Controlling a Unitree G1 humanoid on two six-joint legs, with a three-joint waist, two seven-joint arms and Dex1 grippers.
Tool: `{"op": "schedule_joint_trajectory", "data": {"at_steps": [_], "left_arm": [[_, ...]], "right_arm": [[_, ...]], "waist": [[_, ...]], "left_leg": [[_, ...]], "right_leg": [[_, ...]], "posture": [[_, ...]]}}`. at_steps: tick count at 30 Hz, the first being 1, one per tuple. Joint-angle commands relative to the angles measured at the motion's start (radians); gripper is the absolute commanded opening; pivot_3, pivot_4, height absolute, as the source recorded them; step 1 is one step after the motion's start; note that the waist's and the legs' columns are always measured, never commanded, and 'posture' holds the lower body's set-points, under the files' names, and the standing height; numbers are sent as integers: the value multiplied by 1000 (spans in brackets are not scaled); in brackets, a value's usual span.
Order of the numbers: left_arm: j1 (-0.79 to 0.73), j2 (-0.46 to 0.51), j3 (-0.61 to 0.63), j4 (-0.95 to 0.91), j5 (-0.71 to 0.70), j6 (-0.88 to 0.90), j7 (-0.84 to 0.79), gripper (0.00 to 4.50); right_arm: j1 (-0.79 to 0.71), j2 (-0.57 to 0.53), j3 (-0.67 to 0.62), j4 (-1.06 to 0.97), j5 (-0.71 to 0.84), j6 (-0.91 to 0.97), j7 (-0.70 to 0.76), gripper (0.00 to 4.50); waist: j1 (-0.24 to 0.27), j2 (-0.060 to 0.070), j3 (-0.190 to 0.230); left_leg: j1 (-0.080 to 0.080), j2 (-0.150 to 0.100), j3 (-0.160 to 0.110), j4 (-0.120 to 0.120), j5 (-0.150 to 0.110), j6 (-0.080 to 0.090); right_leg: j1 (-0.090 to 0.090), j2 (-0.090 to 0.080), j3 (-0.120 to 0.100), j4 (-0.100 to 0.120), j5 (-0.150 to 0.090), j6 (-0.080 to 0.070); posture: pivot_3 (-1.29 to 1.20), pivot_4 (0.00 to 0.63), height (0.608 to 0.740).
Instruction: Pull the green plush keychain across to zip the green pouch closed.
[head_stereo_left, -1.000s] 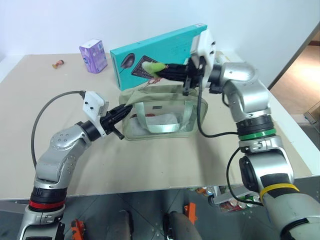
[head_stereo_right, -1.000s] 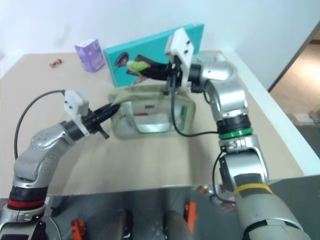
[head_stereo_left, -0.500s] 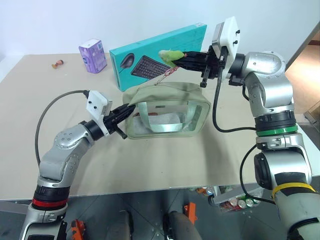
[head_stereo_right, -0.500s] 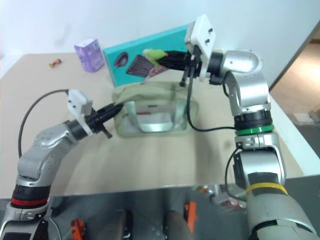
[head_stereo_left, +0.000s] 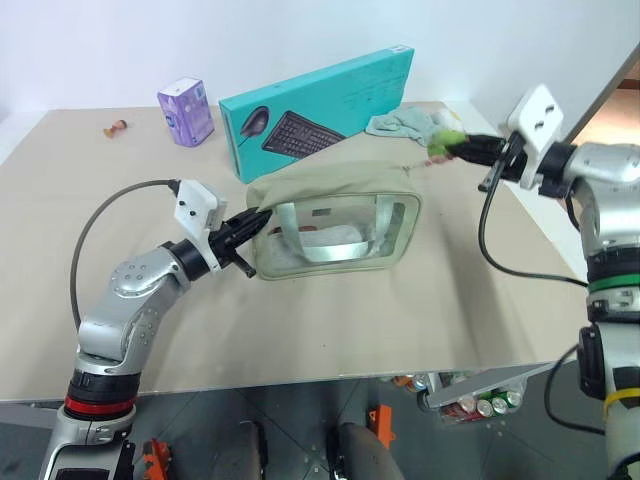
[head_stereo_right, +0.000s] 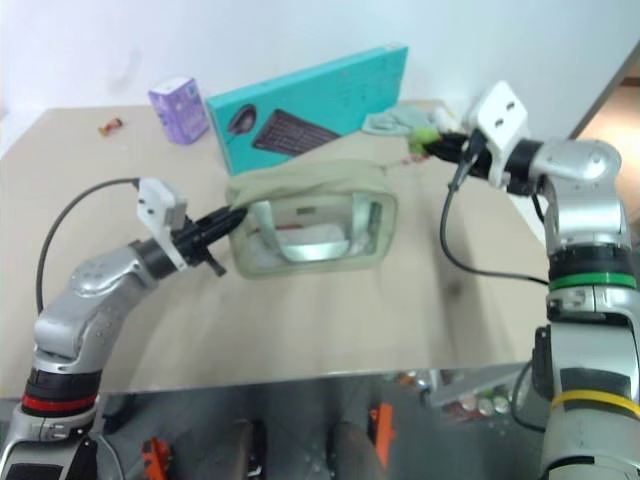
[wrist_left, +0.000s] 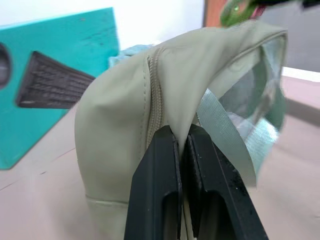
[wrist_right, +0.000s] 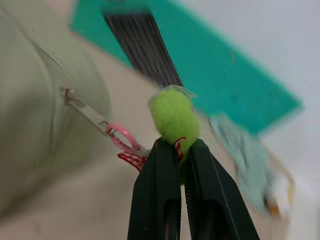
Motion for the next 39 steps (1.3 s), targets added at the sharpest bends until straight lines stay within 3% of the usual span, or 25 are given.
{"op": "schedule_joint_trajectory", "data": {"at_steps": [1, 11, 22, 23, 28, 35, 36, 39], "left_arm": [[-1, 19, 37, -18, 7, 10, 19, 0], [-11, 17, 27, -14, 35, 0, 37, 0], [-10, 8, 30, -14, 33, 0, 22, 0], [-9, 6, 41, -15, 22, 0, 20, 0], [17, 52, 110, -52, -35, 6, -20, 1762], [143, 142, 268, -141, -126, 43, -38, 4091], [186, 154, 277, -151, -108, 33, -39, 4440], [355, 148, 272, -187, -18, -50, -32, 4479]], "right_arm": [[46, -59, -20, 1, -70, -39, -87, 13], [301, 92, 19, -216, -103, 44, -195, 13], [309, 167, -30, -267, -18, 157, -211, 13], [313, 164, -44, -286, 12, 177, -191, 337], [396, 69, -153, -483, 210, 354, -8, 2068], [555, -3, -256, -672, 363, 548, 52, 4451], [577, -1, -268, -703, 388, 573, 52, 4500], [666, 42, -279, -805, 434, 600, 23, 4500]], "waist": [[-2, 0, 0], [-4, 0, 0], [-7, 0, 0], [-7, 0, 0], [-3, 0, 0], [-3, 0, 0], [-3, 0, 0], [-4, 0, 0]], "left_leg": [[0, 0, 0, 0, 0, 0], [2, 1, -1, -1, 0, 0], [3, 1, 0, 0, 0, 0], [3, 1, 0, 0, 0, 0], [2, 1, -1, 0, 0, 0], [2, 2, -1, 0, 0, 0], [3, 2, -1, 0, 0, 0], [4, 2, -2, -1, 0, 0]], "right_leg": [[0, 0, 0, 0, 0, 0], [2, 2, 1, 0, 1, 1], [2, 3, 1, 1, 1, 1], [2, 3, 1, 1, 1, 1], [1, 2, 1, 0, 1, 1], [2, 2, 1, 0, 0, 1], [2, 2, 1, 0, 0, 1], [2, 1, 3, 0, 0, -1]], "posture": [[0, 150, 740], [0, 150, 740], [0, 150, 740], [0, 150, 740], [0, 150, 740], [0, 150, 740], [0, 150, 740], [0, 150, 740]]}}
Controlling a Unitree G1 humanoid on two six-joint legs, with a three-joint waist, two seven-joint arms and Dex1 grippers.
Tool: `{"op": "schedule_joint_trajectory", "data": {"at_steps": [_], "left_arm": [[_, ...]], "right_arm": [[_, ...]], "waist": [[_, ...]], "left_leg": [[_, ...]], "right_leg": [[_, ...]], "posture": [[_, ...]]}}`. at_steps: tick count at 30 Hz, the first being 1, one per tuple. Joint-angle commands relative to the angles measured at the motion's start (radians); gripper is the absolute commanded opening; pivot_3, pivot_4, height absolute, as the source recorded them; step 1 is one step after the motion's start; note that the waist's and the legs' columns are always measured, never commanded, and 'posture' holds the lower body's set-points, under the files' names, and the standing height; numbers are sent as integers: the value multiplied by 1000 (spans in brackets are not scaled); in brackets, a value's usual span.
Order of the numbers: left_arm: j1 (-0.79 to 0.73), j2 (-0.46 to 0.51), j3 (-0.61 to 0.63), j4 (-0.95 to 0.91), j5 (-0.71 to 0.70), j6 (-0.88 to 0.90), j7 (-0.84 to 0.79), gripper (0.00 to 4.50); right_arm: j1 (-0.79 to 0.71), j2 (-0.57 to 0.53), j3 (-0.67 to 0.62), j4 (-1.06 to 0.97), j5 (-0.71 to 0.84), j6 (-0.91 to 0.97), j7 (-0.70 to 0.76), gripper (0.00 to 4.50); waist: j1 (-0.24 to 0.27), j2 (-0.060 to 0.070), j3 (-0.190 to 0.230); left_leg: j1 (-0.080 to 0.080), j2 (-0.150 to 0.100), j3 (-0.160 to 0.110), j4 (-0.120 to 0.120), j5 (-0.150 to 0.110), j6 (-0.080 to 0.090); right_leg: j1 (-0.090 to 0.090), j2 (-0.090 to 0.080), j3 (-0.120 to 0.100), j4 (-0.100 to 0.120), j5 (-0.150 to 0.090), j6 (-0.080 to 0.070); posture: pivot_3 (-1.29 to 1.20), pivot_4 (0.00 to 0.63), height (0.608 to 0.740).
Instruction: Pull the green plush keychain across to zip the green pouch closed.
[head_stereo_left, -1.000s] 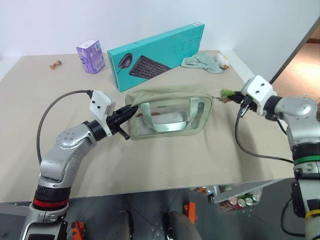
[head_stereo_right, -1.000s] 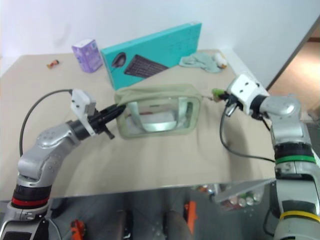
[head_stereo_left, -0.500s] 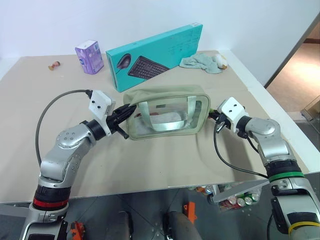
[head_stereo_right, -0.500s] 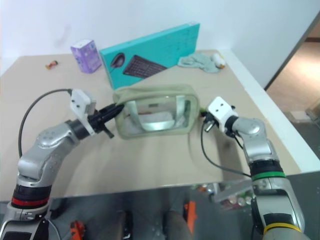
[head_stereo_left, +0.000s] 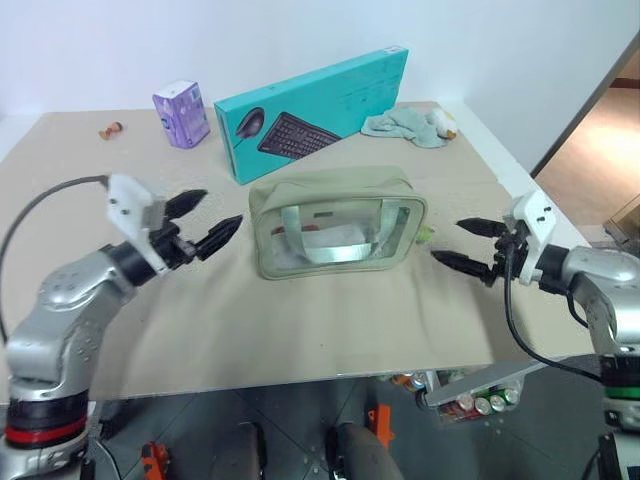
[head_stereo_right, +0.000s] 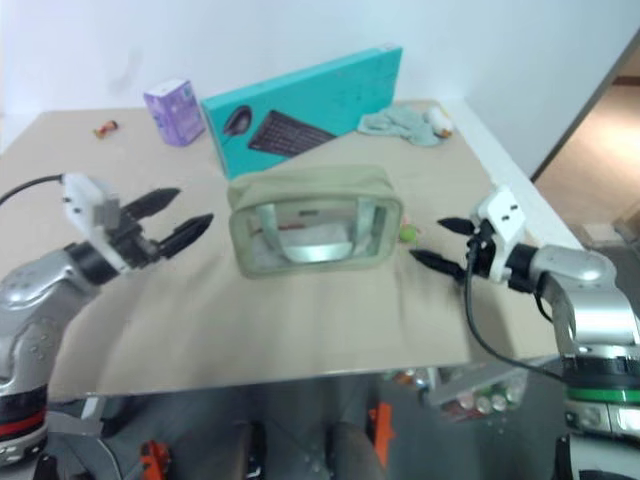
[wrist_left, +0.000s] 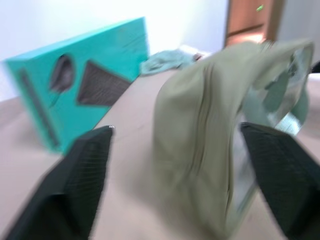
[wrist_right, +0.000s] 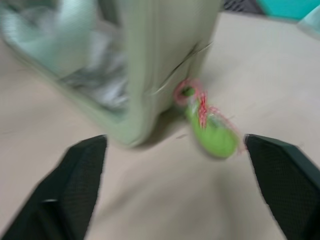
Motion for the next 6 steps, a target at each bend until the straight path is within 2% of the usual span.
{"op": "schedule_joint_trajectory", "data": {"at_steps": [1, 6], "left_arm": [[153, -14, 0, -64, 91, -96, 15, 4479], [321, -65, -108, -86, 241, -178, 77, 4479]], "right_arm": [[74, 42, -36, -141, 54, 8, -34, 4500], [149, 125, -23, -198, 29, -46, -111, 4500]], "waist": [[0, -1, 0], [6, -2, -1]], "left_leg": [[0, 0, 0, 0, 0, 0], [-2, 0, -1, 1, 0, 0]], "right_leg": [[0, 0, 0, 0, -2, -3], [-2, -2, -1, 0, -3, -5]], "posture": [[0, 150, 740], [0, 150, 740]]}}
